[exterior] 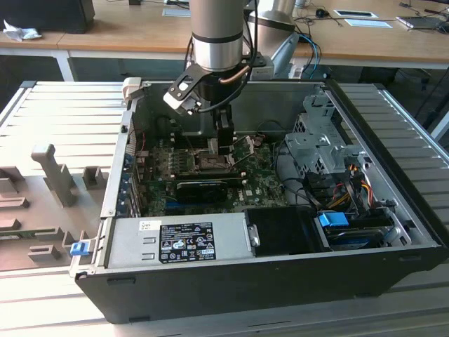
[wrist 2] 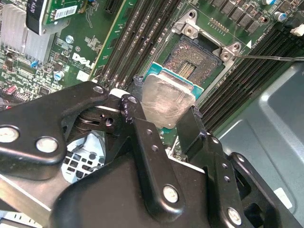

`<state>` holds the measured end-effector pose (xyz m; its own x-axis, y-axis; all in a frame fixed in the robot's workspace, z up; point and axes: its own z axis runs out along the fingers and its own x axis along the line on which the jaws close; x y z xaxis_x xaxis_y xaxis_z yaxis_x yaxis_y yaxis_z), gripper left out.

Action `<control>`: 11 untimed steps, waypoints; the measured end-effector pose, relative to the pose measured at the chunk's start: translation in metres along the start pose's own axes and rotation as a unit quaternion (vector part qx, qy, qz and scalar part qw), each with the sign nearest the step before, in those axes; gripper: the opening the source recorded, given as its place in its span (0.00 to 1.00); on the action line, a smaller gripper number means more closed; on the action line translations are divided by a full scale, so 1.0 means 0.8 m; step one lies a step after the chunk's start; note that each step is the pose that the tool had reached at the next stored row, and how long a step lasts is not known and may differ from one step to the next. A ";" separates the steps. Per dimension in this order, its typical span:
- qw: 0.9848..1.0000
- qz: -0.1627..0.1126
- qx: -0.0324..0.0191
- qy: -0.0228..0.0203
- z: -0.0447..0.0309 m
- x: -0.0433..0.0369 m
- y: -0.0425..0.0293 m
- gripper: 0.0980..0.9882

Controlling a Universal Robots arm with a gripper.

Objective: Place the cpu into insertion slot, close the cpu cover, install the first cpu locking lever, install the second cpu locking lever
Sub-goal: 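Place the cpu into insertion slot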

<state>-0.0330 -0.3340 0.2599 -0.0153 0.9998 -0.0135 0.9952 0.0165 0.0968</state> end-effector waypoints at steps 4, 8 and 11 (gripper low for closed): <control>1.000 0.000 0.000 0.000 0.0032 0.000 -0.0017 0.48; 1.000 0.001 0.000 0.000 0.0183 0.007 -0.0062 0.48; 1.000 0.009 0.000 -0.001 0.0261 0.011 -0.0086 0.48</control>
<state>-0.0379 -0.3257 0.2383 0.0033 0.9999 -0.0133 0.9953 -0.0020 0.0967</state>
